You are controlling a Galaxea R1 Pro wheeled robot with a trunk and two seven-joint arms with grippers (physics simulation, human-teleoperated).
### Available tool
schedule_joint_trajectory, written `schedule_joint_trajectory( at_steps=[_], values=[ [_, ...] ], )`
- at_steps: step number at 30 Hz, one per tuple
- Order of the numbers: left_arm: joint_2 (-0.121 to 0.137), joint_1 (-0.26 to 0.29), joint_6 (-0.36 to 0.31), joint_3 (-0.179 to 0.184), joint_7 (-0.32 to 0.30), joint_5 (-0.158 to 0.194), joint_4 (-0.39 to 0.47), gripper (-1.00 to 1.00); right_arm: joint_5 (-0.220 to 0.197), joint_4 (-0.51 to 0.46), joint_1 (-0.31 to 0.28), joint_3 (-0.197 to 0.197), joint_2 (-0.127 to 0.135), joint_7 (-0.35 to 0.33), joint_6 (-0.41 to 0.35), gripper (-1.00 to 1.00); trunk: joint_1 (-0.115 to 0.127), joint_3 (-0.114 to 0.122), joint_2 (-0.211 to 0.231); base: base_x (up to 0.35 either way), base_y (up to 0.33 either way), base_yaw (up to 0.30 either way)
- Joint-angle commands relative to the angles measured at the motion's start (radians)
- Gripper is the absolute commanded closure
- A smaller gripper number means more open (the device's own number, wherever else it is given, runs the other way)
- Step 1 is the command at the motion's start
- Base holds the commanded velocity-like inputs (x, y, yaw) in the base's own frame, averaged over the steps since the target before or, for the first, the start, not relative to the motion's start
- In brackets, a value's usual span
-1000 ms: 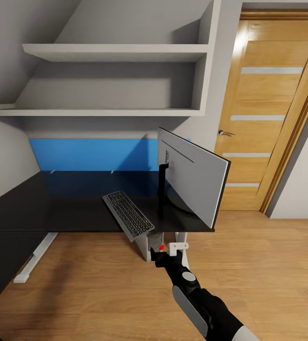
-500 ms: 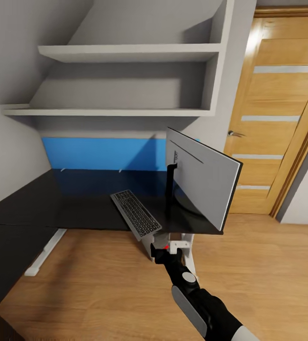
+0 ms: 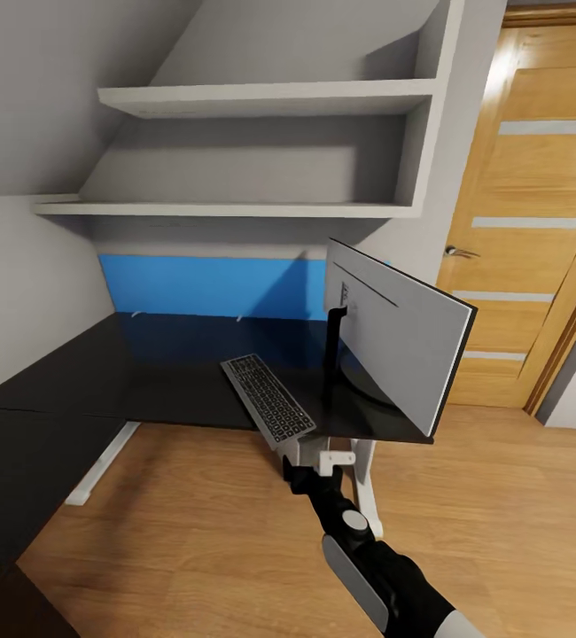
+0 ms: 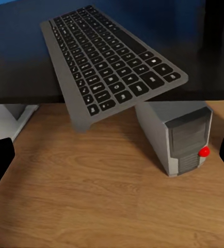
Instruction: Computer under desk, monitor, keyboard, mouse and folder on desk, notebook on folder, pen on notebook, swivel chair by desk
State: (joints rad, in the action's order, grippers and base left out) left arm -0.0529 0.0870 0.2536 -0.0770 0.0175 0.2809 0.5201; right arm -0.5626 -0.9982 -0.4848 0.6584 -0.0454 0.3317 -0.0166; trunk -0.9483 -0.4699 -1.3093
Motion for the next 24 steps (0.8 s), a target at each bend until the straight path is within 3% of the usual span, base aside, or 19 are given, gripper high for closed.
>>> schedule_joint_trajectory(
  at_steps=[1,24],
  values=[
    [-0.001,0.000,0.002,-0.001,0.000,0.006,0.000,-1.00,-0.005,-0.001,0.000,0.003,0.001,0.007,-0.001,-1.00,0.000,-0.001,-0.001,0.000,0.000,0.016],
    [-0.001,0.000,0.003,-0.001,-0.001,0.006,0.000,-1.00,-0.003,0.009,0.005,0.003,0.002,0.004,0.003,-1.00,0.000,-0.001,-0.001,0.000,0.000,0.002]
  ],
)
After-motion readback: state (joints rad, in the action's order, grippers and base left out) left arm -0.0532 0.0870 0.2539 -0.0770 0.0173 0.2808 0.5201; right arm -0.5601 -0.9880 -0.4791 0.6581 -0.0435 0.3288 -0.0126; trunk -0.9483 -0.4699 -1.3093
